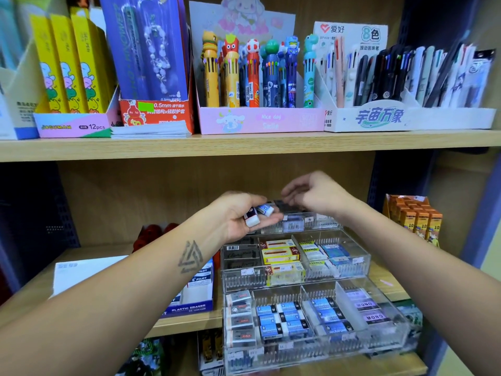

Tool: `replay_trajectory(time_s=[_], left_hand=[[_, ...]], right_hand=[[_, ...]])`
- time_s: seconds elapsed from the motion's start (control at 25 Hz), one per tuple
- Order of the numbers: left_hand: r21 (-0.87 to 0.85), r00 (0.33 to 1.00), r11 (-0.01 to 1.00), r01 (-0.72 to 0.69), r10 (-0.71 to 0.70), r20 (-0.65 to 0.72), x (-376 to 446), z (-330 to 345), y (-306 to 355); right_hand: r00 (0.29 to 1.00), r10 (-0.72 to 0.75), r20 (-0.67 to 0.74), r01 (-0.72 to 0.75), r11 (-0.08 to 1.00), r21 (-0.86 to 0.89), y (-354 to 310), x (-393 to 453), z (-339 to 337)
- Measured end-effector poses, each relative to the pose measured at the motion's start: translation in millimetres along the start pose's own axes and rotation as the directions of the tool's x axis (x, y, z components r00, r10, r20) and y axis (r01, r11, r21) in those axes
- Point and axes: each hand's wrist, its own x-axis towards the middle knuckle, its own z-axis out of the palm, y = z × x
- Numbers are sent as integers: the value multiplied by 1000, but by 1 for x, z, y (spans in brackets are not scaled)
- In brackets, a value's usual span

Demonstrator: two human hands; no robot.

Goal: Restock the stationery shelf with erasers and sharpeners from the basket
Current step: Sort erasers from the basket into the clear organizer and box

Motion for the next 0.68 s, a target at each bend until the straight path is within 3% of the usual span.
replay_trajectory(time_s=[0.08, 0.2, 0.32, 0.52, 0.68], left_hand=[[82, 999, 996, -29, 30, -14, 1, 3, -2], [131, 999, 990, -45, 41, 31, 2, 8, -7], [58, 997, 997, -45, 41, 69, 1, 12, -7], [150, 997, 988, -48, 38, 64, -6, 12, -1], [331, 998, 942, -57, 49, 33, -13, 8, -4]], right_hand=[[991, -119, 54, 108, 977, 183, -10, -12, 0], [975, -184, 120, 180, 983, 45, -15, -11, 7], [984, -168, 54, 175, 970, -168, -13, -4, 9], [990, -139, 27, 142, 984, -109, -7, -11, -2], [973, -135, 185, 139, 990, -9, -8, -34, -1]])
